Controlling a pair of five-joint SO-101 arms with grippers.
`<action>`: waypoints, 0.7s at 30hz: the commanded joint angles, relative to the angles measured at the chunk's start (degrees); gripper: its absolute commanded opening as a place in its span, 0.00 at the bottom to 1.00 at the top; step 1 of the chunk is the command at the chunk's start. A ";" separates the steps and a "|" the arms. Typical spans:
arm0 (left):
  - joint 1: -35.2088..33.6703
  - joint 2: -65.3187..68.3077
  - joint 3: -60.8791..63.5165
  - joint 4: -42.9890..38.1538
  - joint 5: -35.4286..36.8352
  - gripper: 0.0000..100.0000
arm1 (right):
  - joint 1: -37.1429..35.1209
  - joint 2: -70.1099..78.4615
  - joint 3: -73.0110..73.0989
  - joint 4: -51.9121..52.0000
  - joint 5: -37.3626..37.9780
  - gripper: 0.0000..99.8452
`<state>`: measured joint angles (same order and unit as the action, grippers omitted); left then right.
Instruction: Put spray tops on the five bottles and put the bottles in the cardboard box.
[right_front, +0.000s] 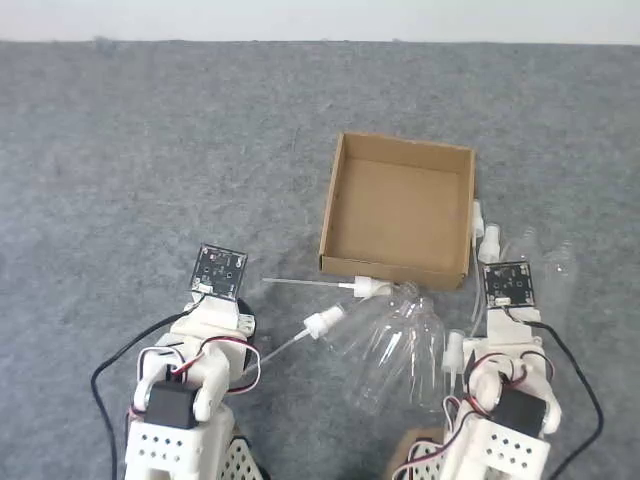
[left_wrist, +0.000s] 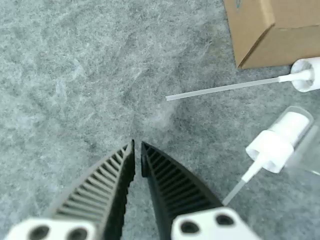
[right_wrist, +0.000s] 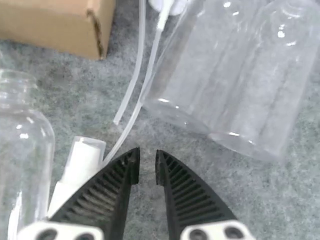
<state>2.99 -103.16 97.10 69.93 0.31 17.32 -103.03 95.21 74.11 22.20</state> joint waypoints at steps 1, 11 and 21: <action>0.35 0.18 -0.48 0.00 0.09 0.01 | 1.54 -1.10 0.44 -2.15 0.53 0.02; -0.09 0.18 -0.48 0.00 0.09 0.01 | 1.98 -1.01 -11.43 -0.48 4.40 0.05; -0.18 0.18 -0.48 0.00 0.09 0.01 | 3.12 5.49 -27.25 -0.13 6.68 0.11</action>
<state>2.99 -103.16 97.10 69.93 0.31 18.90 -103.12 78.07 73.32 28.09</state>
